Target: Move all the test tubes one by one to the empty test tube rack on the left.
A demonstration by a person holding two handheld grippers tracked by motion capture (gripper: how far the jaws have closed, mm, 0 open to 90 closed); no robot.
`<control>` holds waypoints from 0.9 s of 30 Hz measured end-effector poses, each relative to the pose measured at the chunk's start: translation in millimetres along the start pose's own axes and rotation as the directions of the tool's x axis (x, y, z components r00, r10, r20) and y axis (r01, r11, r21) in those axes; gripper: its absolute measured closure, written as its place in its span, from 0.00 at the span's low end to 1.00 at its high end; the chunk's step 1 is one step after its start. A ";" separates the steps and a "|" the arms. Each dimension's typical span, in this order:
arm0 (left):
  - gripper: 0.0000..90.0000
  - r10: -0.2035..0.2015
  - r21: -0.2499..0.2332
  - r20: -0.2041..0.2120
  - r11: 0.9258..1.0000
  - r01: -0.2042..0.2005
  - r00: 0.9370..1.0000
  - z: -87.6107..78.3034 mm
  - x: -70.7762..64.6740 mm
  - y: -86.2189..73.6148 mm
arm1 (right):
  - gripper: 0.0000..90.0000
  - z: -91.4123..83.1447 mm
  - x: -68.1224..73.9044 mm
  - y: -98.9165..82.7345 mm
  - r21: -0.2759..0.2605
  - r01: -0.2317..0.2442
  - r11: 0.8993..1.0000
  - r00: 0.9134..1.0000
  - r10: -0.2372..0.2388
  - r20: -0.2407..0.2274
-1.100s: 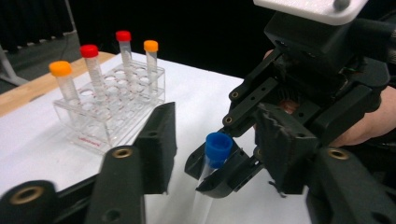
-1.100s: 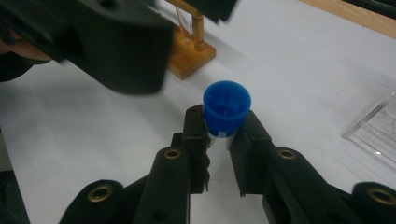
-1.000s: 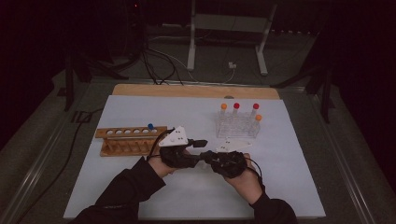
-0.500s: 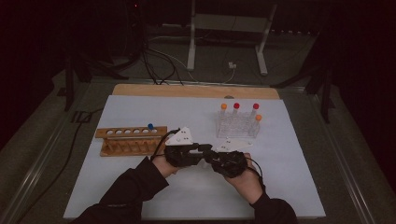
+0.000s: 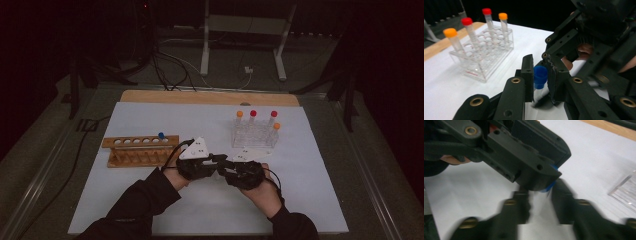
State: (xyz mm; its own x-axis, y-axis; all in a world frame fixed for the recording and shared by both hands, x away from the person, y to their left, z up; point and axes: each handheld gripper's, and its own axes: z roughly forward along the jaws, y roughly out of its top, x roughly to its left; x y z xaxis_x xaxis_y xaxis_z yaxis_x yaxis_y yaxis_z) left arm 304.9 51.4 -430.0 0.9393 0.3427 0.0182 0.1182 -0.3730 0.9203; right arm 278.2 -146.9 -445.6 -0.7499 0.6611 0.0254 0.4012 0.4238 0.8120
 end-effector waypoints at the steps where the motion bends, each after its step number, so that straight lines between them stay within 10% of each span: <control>1: 0.87 0.001 -0.004 -0.010 1.000 -0.001 1.000 -1.7 0.9 0.6 | 0.56 0.1 0.2 -0.1 -0.002 0.001 1.000 1.000 -0.001 0.005; 15: 0.87 -0.020 -0.078 -0.131 0.997 0.010 0.991 -47.7 23.7 13.1 | 0.06 -9.3 -3.7 2.7 -0.073 -0.018 0.997 0.999 0.015 -0.033; 27: 0.86 -0.046 -0.111 -0.245 0.994 0.019 0.968 -94.0 40.2 12.3 | 0.00 -15.9 -6.4 4.7 -0.113 -0.020 0.993 0.998 0.014 -0.054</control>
State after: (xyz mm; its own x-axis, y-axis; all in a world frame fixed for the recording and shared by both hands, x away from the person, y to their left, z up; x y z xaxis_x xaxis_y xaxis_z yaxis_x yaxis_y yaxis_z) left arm 313.9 141.6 -381.2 0.8252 0.5604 0.0710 0.0996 -0.2680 0.9583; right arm 276.6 -159.0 -432.7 -0.7715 0.6326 0.0678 0.3538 0.3380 0.8721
